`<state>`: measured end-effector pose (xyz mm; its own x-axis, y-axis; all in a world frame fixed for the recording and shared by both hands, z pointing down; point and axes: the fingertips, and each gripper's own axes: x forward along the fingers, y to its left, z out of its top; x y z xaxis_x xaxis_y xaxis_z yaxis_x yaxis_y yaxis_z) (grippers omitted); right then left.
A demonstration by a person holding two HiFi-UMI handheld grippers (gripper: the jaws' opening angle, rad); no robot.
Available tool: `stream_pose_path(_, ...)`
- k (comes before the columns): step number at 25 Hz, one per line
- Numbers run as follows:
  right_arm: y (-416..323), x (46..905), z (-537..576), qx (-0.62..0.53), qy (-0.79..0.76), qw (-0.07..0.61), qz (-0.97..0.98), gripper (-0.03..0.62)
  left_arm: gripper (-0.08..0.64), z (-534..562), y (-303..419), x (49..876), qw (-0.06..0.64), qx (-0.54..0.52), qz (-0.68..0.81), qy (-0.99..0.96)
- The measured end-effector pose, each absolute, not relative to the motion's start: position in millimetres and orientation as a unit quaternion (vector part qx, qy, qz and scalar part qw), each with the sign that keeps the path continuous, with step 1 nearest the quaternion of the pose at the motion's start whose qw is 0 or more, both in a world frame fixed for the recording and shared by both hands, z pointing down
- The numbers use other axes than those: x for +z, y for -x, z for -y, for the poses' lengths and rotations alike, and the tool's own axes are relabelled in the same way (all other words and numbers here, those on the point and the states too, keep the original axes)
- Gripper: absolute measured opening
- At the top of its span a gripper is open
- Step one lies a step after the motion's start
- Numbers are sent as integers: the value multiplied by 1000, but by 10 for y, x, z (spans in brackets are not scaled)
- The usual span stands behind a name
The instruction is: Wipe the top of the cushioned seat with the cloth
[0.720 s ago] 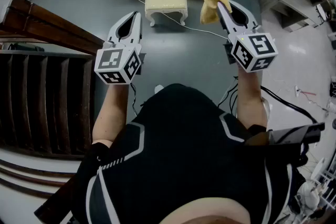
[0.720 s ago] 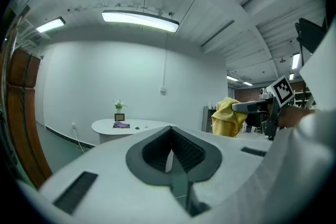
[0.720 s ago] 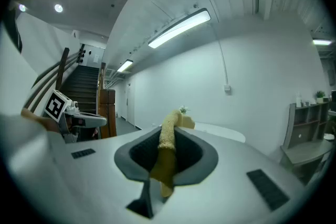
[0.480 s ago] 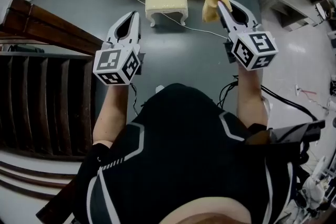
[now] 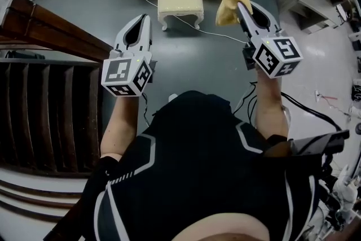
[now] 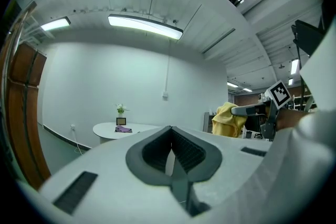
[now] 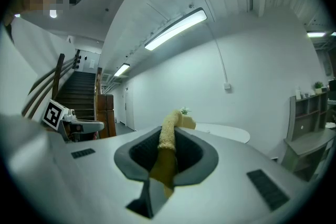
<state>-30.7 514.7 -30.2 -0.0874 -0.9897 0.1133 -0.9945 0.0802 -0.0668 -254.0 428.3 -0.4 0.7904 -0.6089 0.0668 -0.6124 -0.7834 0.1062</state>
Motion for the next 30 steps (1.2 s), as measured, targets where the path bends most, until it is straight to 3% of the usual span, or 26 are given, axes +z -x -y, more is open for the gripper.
stream_pose_path(10, 357, -132, -4868, 80, -675, 16, 734, 64, 5, -4001, 2583, 277, 91, 24, 300, -949)
stream_pose_path(30, -965, 35, -3320, 93, -612, -4, 786, 64, 5, -2677, 1216, 231, 76, 52, 367, -926)
